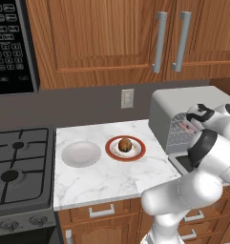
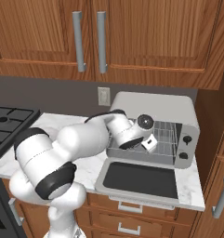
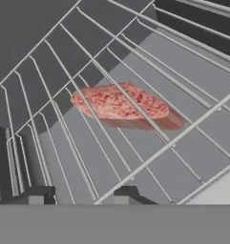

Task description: Open the toaster oven door. Place the bread on the top rack in the toaster oven and place the steak on the bottom rack.

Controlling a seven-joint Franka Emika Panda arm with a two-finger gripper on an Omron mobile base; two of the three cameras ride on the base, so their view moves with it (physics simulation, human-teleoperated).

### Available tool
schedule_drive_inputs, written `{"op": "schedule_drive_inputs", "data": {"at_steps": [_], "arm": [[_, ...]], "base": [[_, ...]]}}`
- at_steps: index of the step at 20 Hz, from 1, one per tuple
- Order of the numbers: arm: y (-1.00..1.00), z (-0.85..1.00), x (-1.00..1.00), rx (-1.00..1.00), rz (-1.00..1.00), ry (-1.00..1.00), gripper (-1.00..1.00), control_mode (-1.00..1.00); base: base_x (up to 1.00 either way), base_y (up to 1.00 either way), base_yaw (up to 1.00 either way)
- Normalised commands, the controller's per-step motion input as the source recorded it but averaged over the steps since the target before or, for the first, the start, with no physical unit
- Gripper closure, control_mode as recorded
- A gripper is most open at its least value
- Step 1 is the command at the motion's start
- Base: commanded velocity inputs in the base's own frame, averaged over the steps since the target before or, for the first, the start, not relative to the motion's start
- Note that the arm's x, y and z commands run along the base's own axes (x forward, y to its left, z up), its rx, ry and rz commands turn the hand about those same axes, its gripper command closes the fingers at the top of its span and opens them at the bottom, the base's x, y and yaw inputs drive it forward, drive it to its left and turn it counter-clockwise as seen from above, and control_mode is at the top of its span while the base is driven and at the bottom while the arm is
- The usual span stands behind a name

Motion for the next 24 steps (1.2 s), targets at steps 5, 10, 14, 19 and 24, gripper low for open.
{"op": "schedule_drive_inputs", "data": {"at_steps": [5,10,14,19,24], "arm": [[0.39,-1.0,-0.38,0.03,0.0,0.13,-1.0,-1.0],[0.4,-1.0,-0.52,0.02,0.0,0.13,-1.0,-1.0],[0.39,-1.0,-0.66,0.0,0.0,0.12,-1.0,-1.0],[0.33,-1.0,-0.62,0.0,0.0,0.13,-1.0,-1.0],[0.21,-1.0,-0.74,0.0,0.0,0.12,-1.0,-1.0]], "base": [[0.0,0.0,0.0],[0.0,0.0,0.0],[0.0,0.0,0.0],[0.0,0.0,0.0],[0.0,0.0,0.0]]}}
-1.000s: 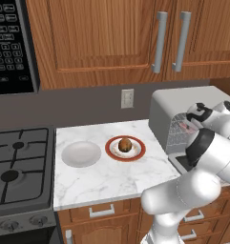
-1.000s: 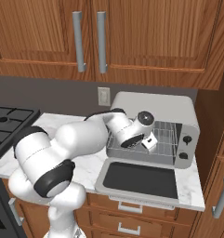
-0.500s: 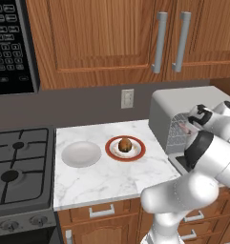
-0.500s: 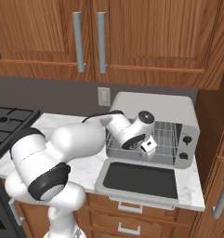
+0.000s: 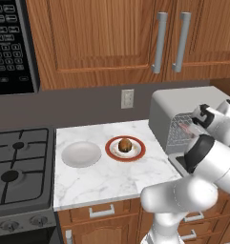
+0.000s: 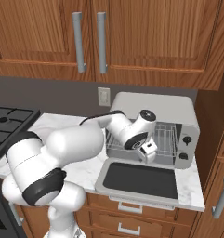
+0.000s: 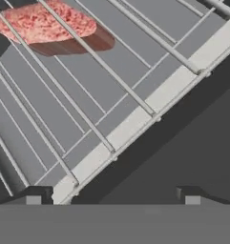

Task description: Open the toaster oven door. Place the bread on the top rack in the toaster oven and place the steak on the bottom rack.

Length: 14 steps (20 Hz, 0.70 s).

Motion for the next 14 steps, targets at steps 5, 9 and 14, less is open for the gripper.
{"op": "schedule_drive_inputs", "data": {"at_steps": [5,9,14], "arm": [[0.21,-1.0,-0.99,0.0,0.0,0.1,-1.0,-1.0],[0.16,-1.0,-1.0,0.0,0.0,0.08,-1.0,-1.0],[0.14,-1.0,-1.0,0.0,0.0,0.09,-1.0,-1.0]], "base": [[0.0,0.0,0.0],[0.0,0.0,0.0],[0.0,0.0,0.0]]}}
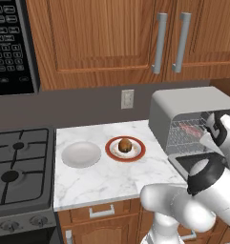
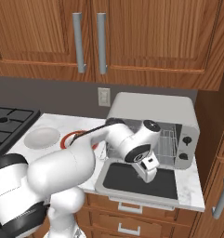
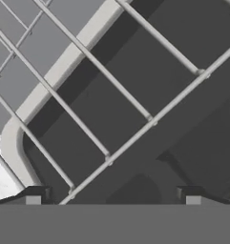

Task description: Open the toaster oven door. Place the bread on the top rack in the toaster oven and place the steak on the bottom rack.

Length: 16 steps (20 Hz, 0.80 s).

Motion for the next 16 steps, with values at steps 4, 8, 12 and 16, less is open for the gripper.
{"op": "schedule_drive_inputs", "data": {"at_steps": [4,8,12,16], "arm": [[0.11,-1.0,-1.0,0.0,0.0,0.09,-1.0,-1.0],[0.1,-0.94,-1.0,0.0,0.0,0.1,-1.0,-1.0],[0.04,-0.74,-1.0,0.0,0.0,0.09,-1.0,-1.0],[0.0,-0.4,-0.97,0.0,0.0,0.06,-1.0,-1.0]], "base": [[0.0,0.0,0.0],[0.0,0.0,0.0],[0.0,0.0,0.0],[0.0,0.0,0.0]]}}
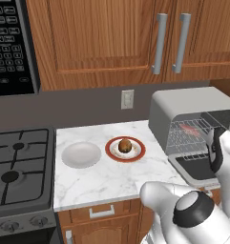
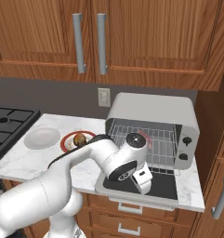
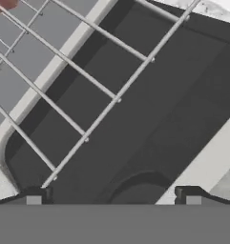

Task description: Open the toaster oven door. Place the bread on the top rack in the toaster oven and place the steak on the bottom rack.

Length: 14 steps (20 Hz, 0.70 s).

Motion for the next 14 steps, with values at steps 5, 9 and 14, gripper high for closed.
{"op": "schedule_drive_inputs", "data": {"at_steps": [5,9,14], "arm": [[0.0,0.27,-0.26,0.01,0.0,0.03,-1.0,-1.0],[-0.02,0.86,-0.17,0.03,0.0,0.05,-1.0,-1.0],[-0.01,0.95,-0.19,0.04,0.01,0.16,-1.0,-1.0]], "base": [[0.0,0.0,0.0],[0.0,0.0,0.0],[0.0,0.0,0.0]]}}
